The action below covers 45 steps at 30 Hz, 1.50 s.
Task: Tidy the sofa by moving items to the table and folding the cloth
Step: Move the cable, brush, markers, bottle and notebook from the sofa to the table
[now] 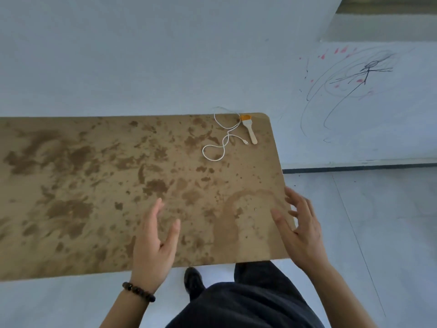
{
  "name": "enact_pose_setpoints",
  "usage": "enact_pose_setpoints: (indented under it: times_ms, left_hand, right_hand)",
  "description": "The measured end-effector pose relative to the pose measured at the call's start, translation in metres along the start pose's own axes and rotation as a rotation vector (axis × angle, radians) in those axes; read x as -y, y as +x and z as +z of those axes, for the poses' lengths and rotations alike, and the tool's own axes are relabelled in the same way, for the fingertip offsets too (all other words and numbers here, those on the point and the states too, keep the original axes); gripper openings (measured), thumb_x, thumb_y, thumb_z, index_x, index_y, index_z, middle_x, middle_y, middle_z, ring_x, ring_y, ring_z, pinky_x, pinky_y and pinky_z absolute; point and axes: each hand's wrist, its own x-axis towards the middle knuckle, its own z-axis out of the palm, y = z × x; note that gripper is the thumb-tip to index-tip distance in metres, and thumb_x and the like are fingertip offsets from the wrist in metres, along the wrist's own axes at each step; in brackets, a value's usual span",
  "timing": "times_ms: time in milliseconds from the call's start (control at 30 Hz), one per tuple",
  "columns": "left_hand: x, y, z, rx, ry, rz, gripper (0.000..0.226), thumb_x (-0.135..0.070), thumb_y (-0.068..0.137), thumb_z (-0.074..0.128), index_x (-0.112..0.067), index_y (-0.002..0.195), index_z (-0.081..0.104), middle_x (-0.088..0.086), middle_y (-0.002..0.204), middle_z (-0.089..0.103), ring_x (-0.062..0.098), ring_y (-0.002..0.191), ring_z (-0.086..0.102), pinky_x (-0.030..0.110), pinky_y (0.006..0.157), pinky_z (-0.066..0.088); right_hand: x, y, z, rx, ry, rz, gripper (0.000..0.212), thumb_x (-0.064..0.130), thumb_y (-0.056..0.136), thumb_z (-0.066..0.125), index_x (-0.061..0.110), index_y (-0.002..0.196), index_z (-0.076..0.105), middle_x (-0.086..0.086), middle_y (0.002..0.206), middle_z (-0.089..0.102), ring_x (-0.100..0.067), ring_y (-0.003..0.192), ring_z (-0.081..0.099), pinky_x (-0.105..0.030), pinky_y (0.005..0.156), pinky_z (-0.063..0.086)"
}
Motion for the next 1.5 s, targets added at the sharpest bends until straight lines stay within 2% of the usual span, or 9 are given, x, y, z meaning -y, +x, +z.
enact_pose_setpoints:
  times_ms: [133, 367, 633, 733, 833, 1000, 1133, 1367, 1500]
  left_hand:
    - [0.02, -0.074, -0.012, -0.156, -0.054, -0.166, 0.063, -0.034, 0.093, 0.055, -0.025, 0.15, 0.029, -0.011, 0.142, 0.046, 0.005, 0.126, 0.046, 0.009, 0.082, 0.043]
    - [0.014, -0.192, 0.006, -0.553, -0.105, -0.393, 0.055, -0.023, 0.093, 0.059, -0.023, 0.143, 0.038, -0.008, 0.13, 0.053, 0.005, 0.118, 0.051, 0.029, 0.096, 0.045]
    - [0.0, -0.361, 0.04, -0.894, -0.091, -0.659, 0.049, -0.022, 0.09, 0.062, -0.036, 0.132, 0.041, -0.012, 0.129, 0.053, 0.002, 0.114, 0.054, 0.021, 0.089, 0.044]
    - [0.0, -0.426, 0.041, -1.022, -0.109, -0.727, 0.049, -0.023, 0.09, 0.062, -0.03, 0.135, 0.044, -0.012, 0.13, 0.053, -0.001, 0.114, 0.054, 0.018, 0.086, 0.044]
    - [0.009, -0.487, 0.039, -1.16, -0.136, -0.762, 0.049, -0.022, 0.089, 0.062, -0.029, 0.135, 0.045, -0.012, 0.13, 0.053, -0.004, 0.112, 0.054, 0.017, 0.082, 0.044]
    - [0.043, -0.59, 0.02, -1.351, -0.225, -0.8, 0.047, -0.024, 0.09, 0.063, -0.053, 0.117, 0.039, -0.013, 0.129, 0.052, -0.002, 0.109, 0.055, 0.016, 0.079, 0.044]
    - [0.077, -0.675, -0.004, -1.523, -0.24, -0.834, 0.048, -0.025, 0.088, 0.063, -0.056, 0.117, 0.04, -0.012, 0.127, 0.053, 0.004, 0.109, 0.058, 0.016, 0.078, 0.047]
    - [0.119, -0.778, -0.064, -1.613, -0.245, -0.902, 0.043, -0.022, 0.09, 0.062, -0.053, 0.115, 0.044, -0.013, 0.125, 0.049, 0.002, 0.11, 0.057, 0.024, 0.083, 0.047]
    - [0.159, -0.811, -0.112, -1.62, -0.241, -0.929, 0.046, -0.022, 0.09, 0.063, -0.052, 0.119, 0.043, -0.013, 0.126, 0.051, -0.002, 0.11, 0.056, 0.019, 0.082, 0.045]
  right_hand:
    - [-0.009, -0.048, -0.006, 0.113, -0.03, 0.032, 0.068, 0.072, 0.08, 0.05, 0.041, 0.14, 0.042, 0.026, 0.127, 0.046, 0.001, 0.116, 0.052, -0.034, 0.095, 0.048]
    - [-0.019, -0.058, -0.012, 0.448, -0.091, -0.193, 0.057, 0.051, 0.088, 0.058, 0.041, 0.14, 0.039, 0.029, 0.122, 0.044, -0.007, 0.118, 0.051, -0.031, 0.094, 0.044]
    - [-0.033, -0.109, 0.02, 0.824, -0.144, -0.433, 0.058, 0.044, 0.089, 0.062, 0.03, 0.141, 0.042, 0.012, 0.127, 0.047, -0.01, 0.099, 0.058, -0.024, 0.073, 0.046]
    - [-0.019, -0.154, 0.039, 0.969, -0.114, -0.527, 0.058, 0.042, 0.09, 0.062, 0.03, 0.142, 0.04, 0.014, 0.129, 0.043, -0.01, 0.113, 0.052, -0.034, 0.088, 0.051]
    - [0.006, -0.21, 0.056, 1.095, -0.071, -0.635, 0.056, 0.037, 0.091, 0.064, 0.038, 0.141, 0.036, 0.015, 0.133, 0.042, -0.002, 0.12, 0.046, -0.026, 0.098, 0.044]
    - [0.042, -0.318, 0.096, 1.227, -0.136, -0.874, 0.057, 0.043, 0.092, 0.062, 0.036, 0.143, 0.038, 0.023, 0.138, 0.042, 0.0, 0.127, 0.045, -0.029, 0.105, 0.044]
    - [0.074, -0.415, 0.132, 1.312, -0.192, -0.984, 0.054, 0.046, 0.092, 0.06, 0.04, 0.141, 0.038, 0.025, 0.134, 0.04, -0.005, 0.126, 0.047, -0.035, 0.106, 0.045]
    - [0.124, -0.551, 0.179, 1.38, -0.179, -1.149, 0.055, 0.065, 0.09, 0.045, 0.037, 0.137, 0.047, 0.022, 0.139, 0.04, -0.006, 0.126, 0.047, -0.034, 0.106, 0.046]
    - [0.149, -0.612, 0.217, 1.429, -0.167, -1.127, 0.043, 0.048, 0.092, 0.056, 0.049, 0.132, 0.041, 0.04, 0.13, 0.033, -0.006, 0.124, 0.047, -0.033, 0.104, 0.046]
